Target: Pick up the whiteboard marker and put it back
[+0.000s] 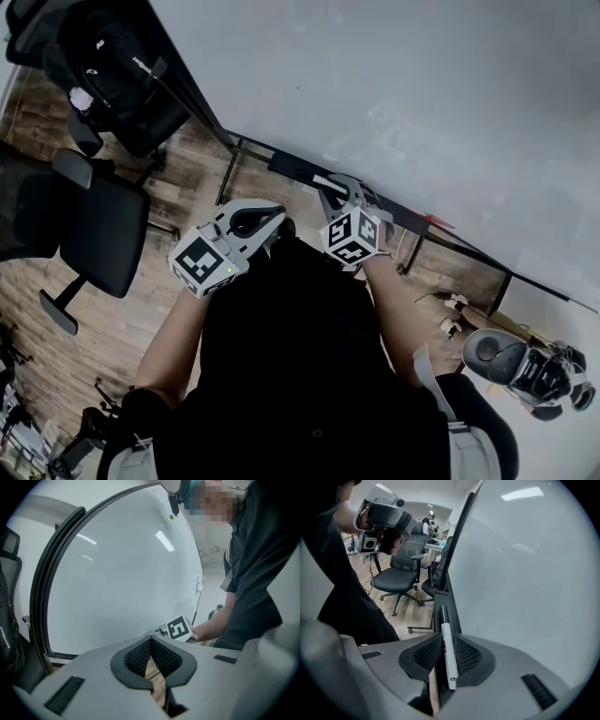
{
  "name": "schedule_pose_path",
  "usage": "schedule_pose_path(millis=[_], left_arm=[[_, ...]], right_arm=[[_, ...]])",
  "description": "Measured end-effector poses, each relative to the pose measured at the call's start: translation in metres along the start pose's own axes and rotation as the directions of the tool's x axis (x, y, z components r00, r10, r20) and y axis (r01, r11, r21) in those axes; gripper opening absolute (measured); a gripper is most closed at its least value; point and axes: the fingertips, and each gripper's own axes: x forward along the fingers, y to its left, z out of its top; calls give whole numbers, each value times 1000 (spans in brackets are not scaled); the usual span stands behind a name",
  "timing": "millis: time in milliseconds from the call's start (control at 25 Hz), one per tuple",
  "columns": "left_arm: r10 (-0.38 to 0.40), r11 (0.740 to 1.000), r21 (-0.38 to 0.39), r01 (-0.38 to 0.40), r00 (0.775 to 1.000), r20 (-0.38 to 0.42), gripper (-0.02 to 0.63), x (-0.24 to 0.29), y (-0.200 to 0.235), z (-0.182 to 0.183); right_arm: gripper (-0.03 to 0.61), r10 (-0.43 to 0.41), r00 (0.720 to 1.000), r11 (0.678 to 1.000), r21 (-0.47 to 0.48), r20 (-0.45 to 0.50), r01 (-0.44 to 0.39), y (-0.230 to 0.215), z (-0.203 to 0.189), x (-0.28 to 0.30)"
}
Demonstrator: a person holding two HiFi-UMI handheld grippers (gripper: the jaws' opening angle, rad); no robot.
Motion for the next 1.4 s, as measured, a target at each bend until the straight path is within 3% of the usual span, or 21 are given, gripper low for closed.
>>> schedule_pose_path(millis=[400, 840, 1080, 1400], left_arm=[[19, 1000, -5, -19, 1000, 10, 12, -3, -1, 0], [13, 1000, -3, -13, 1000, 17, 12, -7, -5, -3], [7, 1000, 11, -7, 1000, 11, 12, -4, -9, 7], [-61, 997, 48, 60, 998, 17, 12, 7, -20, 10]], right_arm=[[75, 29, 999, 999, -26, -19, -30, 2, 1, 0], [74, -10, 997, 1000, -6, 78, 11, -5, 21, -20], [74, -39, 987, 997, 72, 156, 28, -12, 38, -47], [74, -81, 952, 982, 187, 296, 26, -27, 68, -99]])
